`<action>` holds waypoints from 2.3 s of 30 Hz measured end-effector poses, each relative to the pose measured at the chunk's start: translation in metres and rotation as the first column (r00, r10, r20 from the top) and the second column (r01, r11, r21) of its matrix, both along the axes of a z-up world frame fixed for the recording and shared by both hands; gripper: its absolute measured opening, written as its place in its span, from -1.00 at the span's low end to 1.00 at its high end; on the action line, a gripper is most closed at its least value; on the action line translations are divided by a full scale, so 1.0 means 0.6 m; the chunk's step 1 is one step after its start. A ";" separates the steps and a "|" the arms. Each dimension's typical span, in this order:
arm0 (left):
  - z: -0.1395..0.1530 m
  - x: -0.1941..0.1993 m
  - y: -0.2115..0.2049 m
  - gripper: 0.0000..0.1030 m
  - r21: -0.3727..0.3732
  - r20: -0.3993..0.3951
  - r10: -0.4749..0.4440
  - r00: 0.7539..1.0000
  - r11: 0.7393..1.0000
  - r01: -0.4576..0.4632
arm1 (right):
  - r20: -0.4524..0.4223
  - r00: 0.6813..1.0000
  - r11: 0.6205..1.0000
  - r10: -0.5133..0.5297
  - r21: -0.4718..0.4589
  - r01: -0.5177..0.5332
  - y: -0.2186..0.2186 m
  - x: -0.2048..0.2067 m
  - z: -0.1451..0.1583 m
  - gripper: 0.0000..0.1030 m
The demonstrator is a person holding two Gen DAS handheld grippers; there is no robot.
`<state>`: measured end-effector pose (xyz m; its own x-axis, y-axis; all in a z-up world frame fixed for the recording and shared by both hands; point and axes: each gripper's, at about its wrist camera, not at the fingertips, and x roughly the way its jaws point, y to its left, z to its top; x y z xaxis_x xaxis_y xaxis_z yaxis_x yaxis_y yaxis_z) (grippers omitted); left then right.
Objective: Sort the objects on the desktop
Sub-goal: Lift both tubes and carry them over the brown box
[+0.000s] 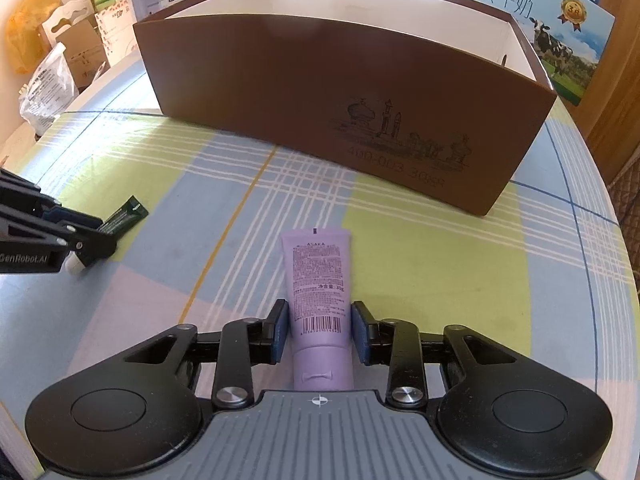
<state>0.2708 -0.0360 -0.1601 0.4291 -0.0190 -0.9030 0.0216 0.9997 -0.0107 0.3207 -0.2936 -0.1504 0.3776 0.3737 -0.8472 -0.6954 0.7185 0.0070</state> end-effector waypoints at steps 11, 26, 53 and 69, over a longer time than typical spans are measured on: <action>0.000 0.000 -0.004 -0.75 -0.001 -0.005 -0.004 1.000 1.000 0.004 | -0.010 1.000 1.000 -0.001 -0.003 0.001 0.003 0.000 -0.002 -0.41; 0.018 0.005 -0.009 -0.75 -0.006 0.016 -0.013 1.000 1.000 0.014 | -0.051 0.999 1.000 0.001 0.012 0.000 0.001 0.005 0.004 -0.41; 0.155 0.033 -0.026 -0.75 -0.042 0.209 -0.040 0.977 0.998 0.050 | 0.022 0.998 0.977 0.051 0.208 -0.054 0.008 0.000 0.135 -0.41; 0.204 0.092 -0.017 -0.75 -0.022 0.289 -0.038 0.957 0.999 0.046 | 0.082 0.997 0.958 -0.003 0.287 -0.021 0.014 0.049 0.202 -0.41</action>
